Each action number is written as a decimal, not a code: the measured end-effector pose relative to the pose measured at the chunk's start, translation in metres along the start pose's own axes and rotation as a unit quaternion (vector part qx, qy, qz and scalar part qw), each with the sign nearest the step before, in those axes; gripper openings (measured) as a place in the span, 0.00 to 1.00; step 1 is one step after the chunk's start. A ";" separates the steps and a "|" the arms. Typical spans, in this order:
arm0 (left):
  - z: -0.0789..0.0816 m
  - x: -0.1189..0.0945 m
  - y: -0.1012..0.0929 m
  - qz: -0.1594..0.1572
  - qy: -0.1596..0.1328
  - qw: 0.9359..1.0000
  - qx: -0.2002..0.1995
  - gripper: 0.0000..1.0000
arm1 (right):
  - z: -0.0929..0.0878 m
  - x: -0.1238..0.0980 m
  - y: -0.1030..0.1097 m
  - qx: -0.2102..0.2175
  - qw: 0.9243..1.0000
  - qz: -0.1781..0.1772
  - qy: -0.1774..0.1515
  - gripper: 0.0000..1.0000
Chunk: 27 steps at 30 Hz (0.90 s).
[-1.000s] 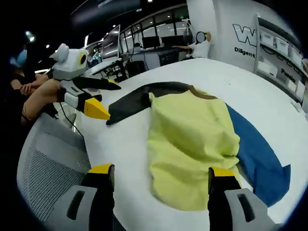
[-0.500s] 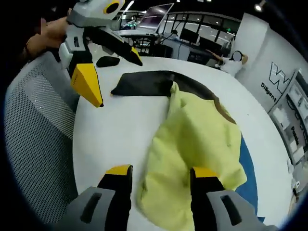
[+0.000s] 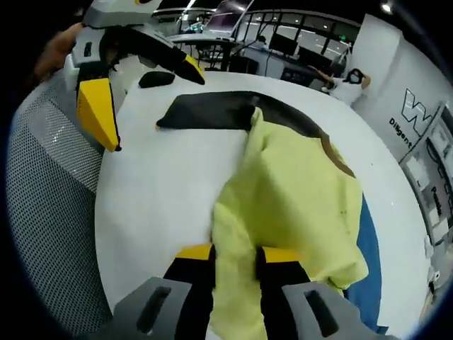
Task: Fold the garment on the visible template until the final outline fits inside the template.
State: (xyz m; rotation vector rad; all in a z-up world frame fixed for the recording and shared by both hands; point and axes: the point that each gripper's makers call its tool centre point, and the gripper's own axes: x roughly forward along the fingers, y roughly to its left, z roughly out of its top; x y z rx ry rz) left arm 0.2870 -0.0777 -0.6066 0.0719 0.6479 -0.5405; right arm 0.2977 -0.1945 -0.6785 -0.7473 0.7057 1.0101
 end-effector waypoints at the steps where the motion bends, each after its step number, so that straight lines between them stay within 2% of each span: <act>1: -0.001 0.000 0.001 0.001 0.003 1.000 -0.001 0.95 | 0.000 0.000 -0.001 -0.002 1.000 -0.003 0.000 0.02; 5: -0.004 0.000 0.002 0.005 0.007 1.000 -0.002 0.96 | 0.002 -0.003 -0.003 -0.010 1.000 0.002 0.004 0.00; 8: -0.005 0.000 0.002 0.004 0.012 1.000 0.000 0.96 | 0.010 -0.010 -0.003 0.018 1.000 0.017 -0.010 0.00; 10: -0.005 0.000 0.002 0.003 0.012 1.000 0.003 0.96 | 0.019 -0.017 -0.005 0.041 0.998 0.030 -0.031 0.00; 13: -0.005 0.002 0.002 0.002 0.013 1.000 0.003 0.95 | 0.035 -0.032 -0.015 0.080 0.994 0.043 -0.062 0.00; 16: -0.005 0.003 0.002 0.000 0.015 1.000 0.001 0.95 | 0.045 -0.044 -0.028 0.110 0.990 0.044 -0.078 0.00; 20: -0.005 0.004 0.001 -0.002 0.016 1.000 0.002 0.94 | 0.062 -0.057 -0.048 0.164 0.978 0.053 -0.119 0.00; 27: -0.007 0.005 0.001 -0.005 0.018 1.000 0.003 0.93 | 0.069 -0.065 -0.081 0.195 0.970 0.036 -0.140 0.00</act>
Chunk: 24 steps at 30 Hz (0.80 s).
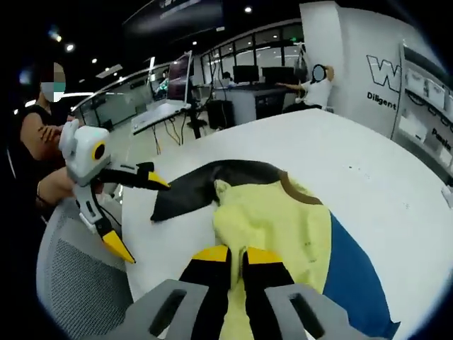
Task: Fold the garment on the visible template until the final outline fits inside the template.
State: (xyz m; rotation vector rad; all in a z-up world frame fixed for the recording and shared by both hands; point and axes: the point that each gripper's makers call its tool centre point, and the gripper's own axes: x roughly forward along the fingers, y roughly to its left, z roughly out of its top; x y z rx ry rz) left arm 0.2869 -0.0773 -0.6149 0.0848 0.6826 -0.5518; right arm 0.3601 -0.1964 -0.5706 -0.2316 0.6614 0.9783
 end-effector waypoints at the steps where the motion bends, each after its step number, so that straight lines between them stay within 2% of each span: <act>1: 0.000 0.000 0.001 0.000 -0.001 1.000 -0.001 0.92 | 0.005 -0.001 -0.004 0.005 1.000 -0.004 -0.010 0.00; 7: -0.002 0.005 0.001 -0.005 0.008 1.000 0.002 0.88 | 0.015 -0.001 -0.026 0.032 0.999 -0.021 -0.029 0.00; 12: 0.000 0.012 -0.001 -0.014 0.013 1.000 -0.006 0.81 | 0.015 0.006 -0.045 0.062 0.997 -0.032 -0.036 0.00; 17: 0.004 0.020 -0.005 -0.024 0.016 1.000 0.007 0.75 | 0.012 0.014 -0.069 0.092 0.994 -0.052 -0.036 0.00; 24: 0.012 0.029 -0.013 -0.047 0.017 0.999 0.021 0.64 | 0.001 0.022 -0.091 0.128 0.989 -0.070 -0.031 0.00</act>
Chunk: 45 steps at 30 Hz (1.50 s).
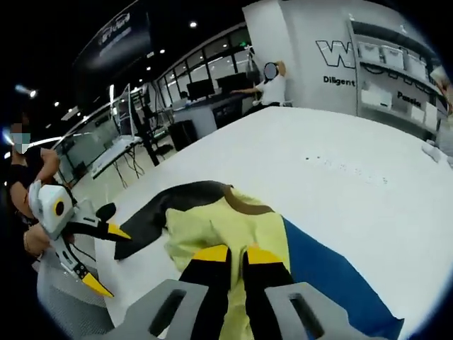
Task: Fold the garment on the visible template until the final outline fits inside the template.
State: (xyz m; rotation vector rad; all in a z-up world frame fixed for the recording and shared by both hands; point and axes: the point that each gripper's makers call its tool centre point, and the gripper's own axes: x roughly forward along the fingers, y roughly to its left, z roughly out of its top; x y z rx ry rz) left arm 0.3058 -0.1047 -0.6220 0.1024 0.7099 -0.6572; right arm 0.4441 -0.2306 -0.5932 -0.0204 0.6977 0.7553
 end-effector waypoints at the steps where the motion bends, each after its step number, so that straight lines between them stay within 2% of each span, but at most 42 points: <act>1: 0.001 0.002 -0.002 -0.004 0.000 1.000 0.000 0.63 | -0.002 0.001 -0.002 0.007 1.000 -0.002 0.002 0.00; 5: 0.006 0.015 -0.005 -0.014 0.004 1.000 -0.010 0.60 | -0.007 0.005 -0.013 0.020 1.000 -0.019 0.003 0.00; 11: 0.016 0.034 -0.005 -0.017 -0.002 1.000 -0.020 0.51 | -0.017 0.009 -0.026 -0.006 0.999 -0.048 0.022 0.00; 14: 0.017 0.045 -0.002 -0.012 0.000 1.000 -0.017 0.45 | -0.025 0.011 -0.037 -0.015 0.997 -0.067 0.040 0.00; 23: 0.021 0.079 0.006 0.002 -0.006 1.000 -0.023 0.30 | -0.042 0.018 -0.051 -0.023 0.993 -0.093 0.066 0.00; 31: 0.029 0.098 0.005 0.011 -0.030 0.999 -0.026 0.30 | -0.054 0.021 -0.053 -0.041 0.990 -0.101 0.087 0.00; 35: 0.035 0.100 0.012 0.032 -0.042 0.998 -0.027 0.28 | -0.057 0.020 -0.053 -0.033 0.990 -0.103 0.092 0.00; 38: 0.042 0.104 0.013 0.030 -0.049 0.998 -0.032 0.28 | -0.060 0.019 -0.053 -0.042 0.989 -0.103 0.099 0.00; 45: 0.051 0.107 0.024 0.049 -0.057 0.997 -0.020 0.23 | -0.067 0.021 -0.054 -0.050 0.987 -0.104 0.108 0.00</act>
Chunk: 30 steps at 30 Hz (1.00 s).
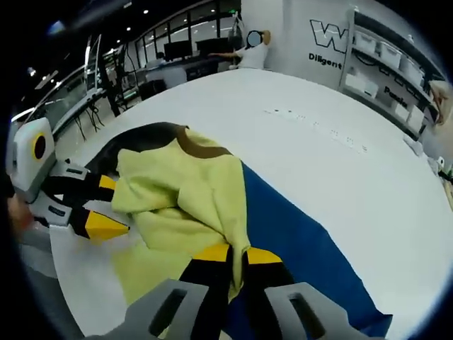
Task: Fold the garment on the visible template until the final outline fits inside the template.
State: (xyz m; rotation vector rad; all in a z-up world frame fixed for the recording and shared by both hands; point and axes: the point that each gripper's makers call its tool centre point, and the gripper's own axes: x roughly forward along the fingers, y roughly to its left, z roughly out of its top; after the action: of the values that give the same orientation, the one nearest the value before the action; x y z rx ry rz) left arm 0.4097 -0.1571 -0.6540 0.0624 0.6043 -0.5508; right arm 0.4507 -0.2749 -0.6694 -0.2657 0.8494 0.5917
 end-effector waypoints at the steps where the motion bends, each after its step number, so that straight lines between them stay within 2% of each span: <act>1: 0.003 0.001 0.001 0.000 -0.004 1.000 0.002 0.22 | -0.001 0.000 0.000 0.000 1.000 0.000 0.001 0.00; 14: 0.013 0.013 0.011 0.006 -0.006 1.000 0.017 0.06 | -0.005 0.002 -0.002 0.015 1.000 0.001 -0.005 0.00; 16: 0.016 0.014 0.013 0.013 -0.012 1.000 0.006 0.03 | -0.005 0.002 -0.002 0.016 1.000 0.001 -0.006 0.00; 18: 0.017 0.013 0.012 0.007 -0.011 1.000 0.017 0.01 | -0.004 0.002 -0.002 0.024 1.000 0.002 -0.009 0.00; 23: 0.019 0.010 0.011 0.005 -0.009 1.000 0.028 0.00 | 0.005 -0.004 -0.003 0.057 0.997 0.009 -0.045 0.00; 27: 0.021 0.007 0.011 -0.001 -0.011 1.000 0.016 0.00 | 0.010 -0.013 -0.004 0.076 0.995 0.008 -0.064 0.07; 30: 0.025 0.004 0.009 -0.003 -0.013 1.000 0.019 0.00 | 0.015 -0.023 -0.002 0.096 0.992 0.011 -0.082 0.20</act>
State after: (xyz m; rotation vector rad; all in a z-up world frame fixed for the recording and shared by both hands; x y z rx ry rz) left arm 0.4303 -0.1565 -0.6362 0.0890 0.5680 -0.5682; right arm 0.4492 -0.2784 -0.6426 -0.0308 0.7446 0.5405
